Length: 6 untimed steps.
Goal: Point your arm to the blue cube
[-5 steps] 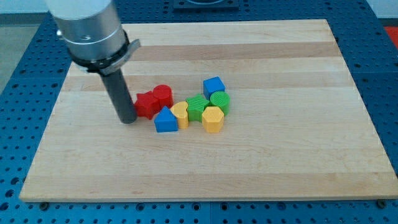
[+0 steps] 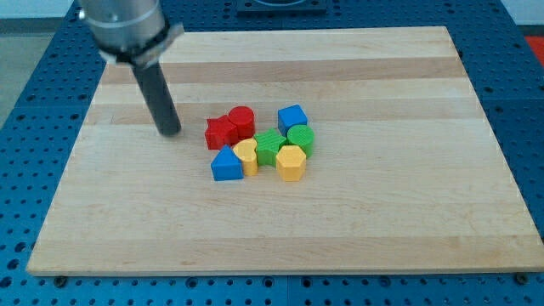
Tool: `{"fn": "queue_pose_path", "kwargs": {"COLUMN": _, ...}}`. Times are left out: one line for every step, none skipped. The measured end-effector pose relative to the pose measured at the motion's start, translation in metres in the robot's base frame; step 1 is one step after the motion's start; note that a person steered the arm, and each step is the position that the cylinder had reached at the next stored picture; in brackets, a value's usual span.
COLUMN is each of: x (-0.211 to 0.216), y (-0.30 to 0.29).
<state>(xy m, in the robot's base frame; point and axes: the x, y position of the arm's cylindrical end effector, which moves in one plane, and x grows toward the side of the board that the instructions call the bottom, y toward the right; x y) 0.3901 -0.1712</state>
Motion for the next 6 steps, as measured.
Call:
{"fn": "queue_pose_path", "kwargs": {"x": -0.078, "y": 0.013}}
{"fn": "queue_pose_path", "kwargs": {"x": -0.096, "y": 0.104}}
{"fn": "queue_pose_path", "kwargs": {"x": -0.041, "y": 0.204}}
{"fn": "queue_pose_path", "kwargs": {"x": 0.023, "y": 0.251}}
{"fn": "queue_pose_path", "kwargs": {"x": 0.024, "y": 0.239}}
{"fn": "queue_pose_path", "kwargs": {"x": 0.024, "y": 0.233}}
